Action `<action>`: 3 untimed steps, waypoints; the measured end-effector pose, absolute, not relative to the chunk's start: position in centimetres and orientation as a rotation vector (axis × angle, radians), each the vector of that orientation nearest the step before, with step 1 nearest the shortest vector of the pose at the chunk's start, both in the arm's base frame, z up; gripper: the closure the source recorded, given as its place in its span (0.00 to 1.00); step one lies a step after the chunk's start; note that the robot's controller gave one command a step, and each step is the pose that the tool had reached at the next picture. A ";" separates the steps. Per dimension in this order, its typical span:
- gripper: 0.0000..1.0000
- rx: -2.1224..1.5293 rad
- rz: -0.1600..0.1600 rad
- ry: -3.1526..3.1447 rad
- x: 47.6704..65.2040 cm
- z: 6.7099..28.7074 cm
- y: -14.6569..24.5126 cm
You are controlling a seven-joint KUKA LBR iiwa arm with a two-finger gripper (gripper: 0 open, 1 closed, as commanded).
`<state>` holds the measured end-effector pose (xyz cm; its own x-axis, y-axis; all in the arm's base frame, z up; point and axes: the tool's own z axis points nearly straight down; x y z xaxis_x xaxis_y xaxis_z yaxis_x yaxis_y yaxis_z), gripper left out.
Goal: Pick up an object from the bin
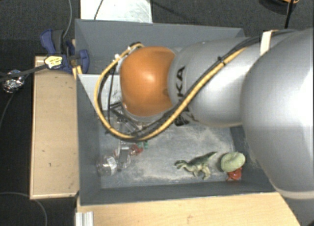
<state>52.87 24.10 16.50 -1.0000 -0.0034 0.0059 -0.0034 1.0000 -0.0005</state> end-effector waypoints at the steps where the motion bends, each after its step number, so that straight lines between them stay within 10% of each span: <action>1: 0.00 -0.003 -0.002 -3.144 53.1 17.0 24.0; 3: 0.00 0.493 0.000 -3.095 53.0 11.8 24.7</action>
Offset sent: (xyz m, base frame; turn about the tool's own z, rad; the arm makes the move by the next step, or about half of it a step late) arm -0.0364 0.0051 -0.0707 -0.1916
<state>53.02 24.70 11.77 -0.9504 -0.3110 0.0079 -0.3110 0.9504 0.0011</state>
